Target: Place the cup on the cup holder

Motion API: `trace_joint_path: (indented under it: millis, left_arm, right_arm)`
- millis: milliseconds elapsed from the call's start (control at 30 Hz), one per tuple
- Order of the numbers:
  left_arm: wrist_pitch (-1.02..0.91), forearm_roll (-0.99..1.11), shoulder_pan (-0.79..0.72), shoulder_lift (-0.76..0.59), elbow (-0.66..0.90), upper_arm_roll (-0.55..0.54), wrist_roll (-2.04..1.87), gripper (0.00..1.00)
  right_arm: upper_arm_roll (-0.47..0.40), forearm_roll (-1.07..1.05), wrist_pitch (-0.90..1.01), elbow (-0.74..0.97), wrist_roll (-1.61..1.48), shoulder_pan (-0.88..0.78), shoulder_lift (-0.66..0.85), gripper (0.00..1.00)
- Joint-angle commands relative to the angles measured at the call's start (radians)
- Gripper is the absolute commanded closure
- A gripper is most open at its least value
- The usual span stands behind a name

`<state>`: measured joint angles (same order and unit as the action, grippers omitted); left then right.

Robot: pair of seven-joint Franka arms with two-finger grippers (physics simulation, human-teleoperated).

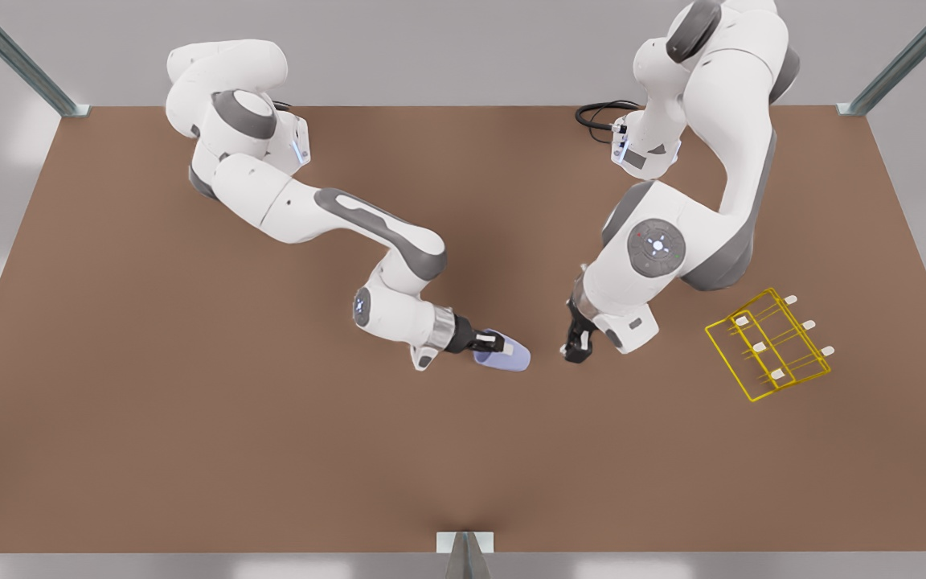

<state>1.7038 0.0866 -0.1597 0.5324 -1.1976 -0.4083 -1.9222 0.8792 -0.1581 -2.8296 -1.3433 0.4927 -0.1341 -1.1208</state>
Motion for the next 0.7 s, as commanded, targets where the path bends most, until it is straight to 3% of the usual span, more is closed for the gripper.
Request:
trace_joint_path:
  millis: [0,133,333,367,667]
  left_arm:
    - [-0.076,0.004,0.008,0.006,0.001,0.0,-0.414,0.0]
    - [0.082,0.099,-0.063,0.034,0.003,-0.006,-0.423,0.0]
    - [-0.029,0.079,-0.07,0.017,0.024,-0.004,-0.386,0.0]
    - [-0.049,0.077,-0.072,0.014,0.023,-0.004,-0.411,0.0]
    - [0.091,0.082,-0.139,0.11,0.009,-0.004,-0.389,0.0]
  right_arm:
    - [-0.002,0.077,-0.082,0.03,0.213,-0.027,-0.027,0.79]
    - [-0.003,0.121,-0.077,0.027,0.213,-0.039,-0.065,0.79]
    - [-0.016,0.227,-0.068,0.03,0.208,-0.036,-0.102,0.79]
    - [-0.017,0.232,-0.068,0.03,0.211,-0.036,-0.113,0.0]
    - [-0.019,0.339,-0.068,0.009,0.204,0.036,-0.133,0.0]
